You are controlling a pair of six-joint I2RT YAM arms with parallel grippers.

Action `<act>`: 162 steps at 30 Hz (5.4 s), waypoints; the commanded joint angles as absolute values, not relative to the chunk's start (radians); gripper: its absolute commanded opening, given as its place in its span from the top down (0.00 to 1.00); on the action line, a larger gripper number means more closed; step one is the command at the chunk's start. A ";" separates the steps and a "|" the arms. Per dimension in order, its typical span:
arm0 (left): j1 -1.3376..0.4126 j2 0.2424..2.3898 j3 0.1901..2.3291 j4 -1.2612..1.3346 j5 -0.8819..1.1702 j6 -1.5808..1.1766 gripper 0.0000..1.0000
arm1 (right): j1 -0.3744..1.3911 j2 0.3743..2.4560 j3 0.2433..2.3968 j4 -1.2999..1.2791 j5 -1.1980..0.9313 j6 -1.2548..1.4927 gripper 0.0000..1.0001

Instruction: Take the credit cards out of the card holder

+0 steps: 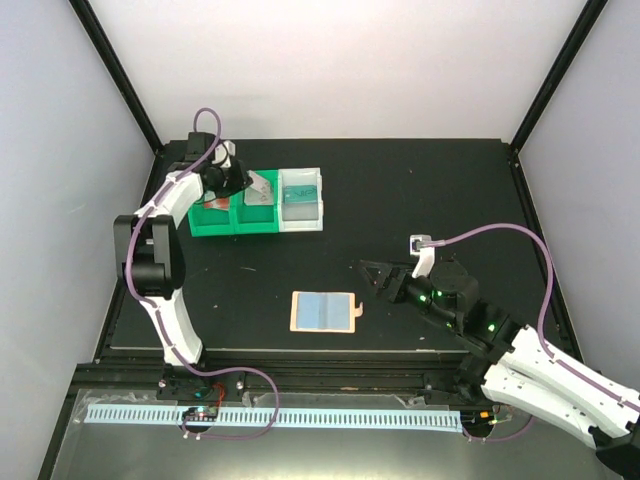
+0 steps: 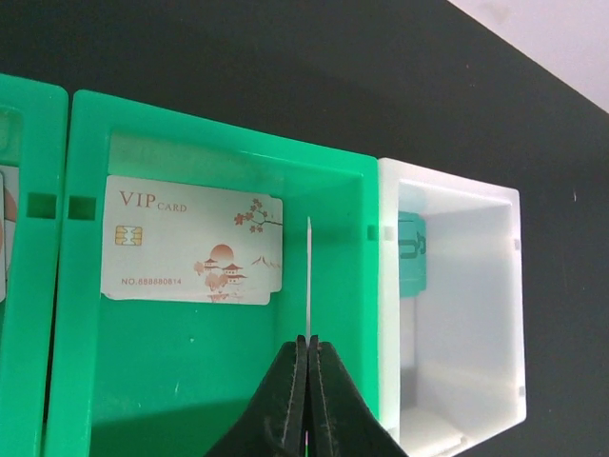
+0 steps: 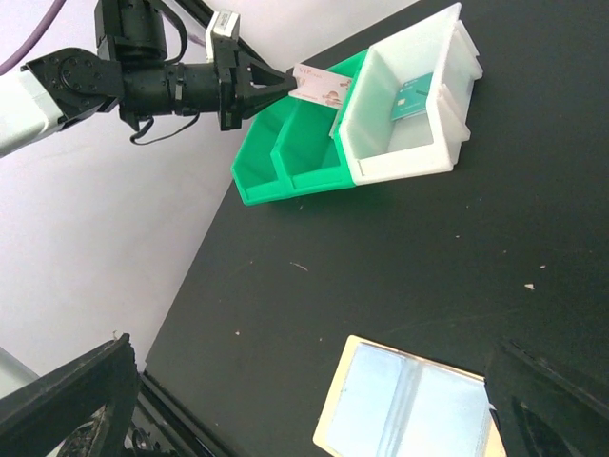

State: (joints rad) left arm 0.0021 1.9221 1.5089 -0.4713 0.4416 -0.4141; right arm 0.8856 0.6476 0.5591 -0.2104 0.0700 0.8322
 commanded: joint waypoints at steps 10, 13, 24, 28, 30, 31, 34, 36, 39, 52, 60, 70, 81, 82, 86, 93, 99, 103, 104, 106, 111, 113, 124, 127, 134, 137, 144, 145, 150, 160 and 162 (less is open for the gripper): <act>0.011 2.006 1.602 -0.482 0.442 -0.391 0.99 | 0.888 0.647 0.583 -0.214 0.105 0.838 0.00; 0.010 2.021 1.613 -0.478 0.443 -0.393 0.98 | 0.888 0.641 0.581 -0.218 0.112 0.839 0.00; 0.010 2.085 1.631 -0.466 0.450 -0.396 0.98 | 0.887 0.657 0.592 -0.222 0.122 0.825 0.00; 0.010 2.097 1.634 -0.455 0.454 -0.398 0.98 | 0.888 0.659 0.595 -0.227 0.130 0.822 0.00; 0.010 2.102 1.640 -0.458 0.454 -0.396 0.97 | 0.887 0.660 0.595 -0.226 0.130 0.823 0.00; 0.009 2.104 1.644 -0.461 0.452 -0.396 0.96 | 0.888 0.660 0.595 -0.227 0.129 0.825 0.00; 0.011 2.105 1.651 -0.467 0.442 -0.391 0.93 | 0.888 0.657 0.591 -0.231 0.130 0.826 0.00; 0.010 2.108 1.659 -0.471 0.438 -0.388 0.90 | 0.887 0.653 0.589 -0.234 0.133 0.828 0.00; 0.011 2.112 1.673 -0.485 0.435 -0.388 0.85 | 0.888 0.650 0.588 -0.235 0.136 0.828 0.00; 0.014 2.091 1.793 -0.618 0.421 -0.415 0.54 | 0.888 0.637 0.596 -0.266 0.121 0.830 0.00; 0.014 1.939 1.751 -0.702 0.392 -0.402 0.25 | 0.888 0.631 0.637 -0.345 0.153 0.791 0.00; 0.012 1.619 1.586 -0.831 0.431 -0.318 0.01 | 0.887 0.634 0.614 -0.395 0.159 0.823 0.00; -0.030 1.289 1.111 -0.780 0.539 -0.302 0.01 | 0.888 0.852 0.591 -0.394 -0.035 0.829 0.02; -0.048 1.246 1.070 -0.768 0.555 -0.308 0.01 | 0.888 0.882 0.587 -0.382 -0.053 0.827 0.03; -0.161 1.164 0.930 -0.714 0.558 -0.357 0.04 | 0.887 0.980 0.585 -0.369 -0.078 0.805 0.11; -0.360 1.153 0.735 -0.501 0.608 -0.545 0.20 | 0.888 1.096 0.578 -0.341 -0.044 0.754 0.32; -0.464 1.190 0.601 -0.308 0.591 -0.675 0.23 | 0.888 1.165 0.536 -0.251 -0.047 0.746 0.43; -0.508 1.249 0.539 -0.171 0.597 -0.735 0.28 | 0.887 1.251 0.540 -0.238 -0.044 0.737 0.43; -0.513 1.267 0.536 -0.155 0.595 -0.738 0.29 | 0.888 1.266 0.537 -0.234 -0.042 0.736 0.42; -0.520 1.308 0.541 -0.150 0.590 -0.735 0.30 | 0.888 1.282 0.526 -0.217 -0.034 0.741 0.42; -0.534 1.355 0.543 -0.140 0.579 -0.733 0.32 | 0.888 1.291 0.494 -0.172 -0.026 0.754 0.52; -0.540 1.369 0.543 -0.140 0.577 -0.735 0.32 | 0.889 1.293 0.486 -0.159 -0.026 0.751 0.58; -0.587 1.446 0.520 -0.060 0.545 -0.786 0.49 | 0.888 1.301 0.427 -0.060 -0.041 0.769 0.71; -0.598 1.475 0.519 -0.048 0.534 -0.800 0.50 | 0.888 1.298 0.426 -0.060 -0.024 0.770 0.73; -0.608 1.371 0.525 -0.097 0.506 -0.813 0.42 | 0.888 1.279 0.418 -0.063 -0.009 0.775 0.79; -0.609 1.291 0.522 -0.172 0.445 -0.807 0.37 | 0.888 1.271 0.414 -0.062 -0.009 0.780 0.83; -0.609 1.306 0.484 -0.144 0.459 -0.815 0.37 | 0.888 1.276 0.408 -0.042 -0.022 0.785 0.86; -0.609 1.322 0.479 -0.117 0.480 -0.823 0.37 | 0.888 1.278 0.408 -0.041 -0.023 0.787 0.86; -0.620 1.363 0.456 -0.034 0.496 -0.858 0.38 | 0.888 1.271 0.390 -0.014 -0.035 0.799 0.86; -0.657 1.457 0.468 0.108 0.563 -0.906 0.54 | 0.888 1.268 0.387 -0.010 -0.024 0.807 0.86; -0.659 1.453 0.481 0.093 0.558 -0.898 0.56 | 0.888 1.267 0.387 -0.008 -0.021 0.810 0.87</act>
State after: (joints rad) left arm -0.6373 1.4345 0.4473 0.0811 0.5331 -0.8951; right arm 0.8856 1.2827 0.3969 -0.0452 -0.0319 0.7944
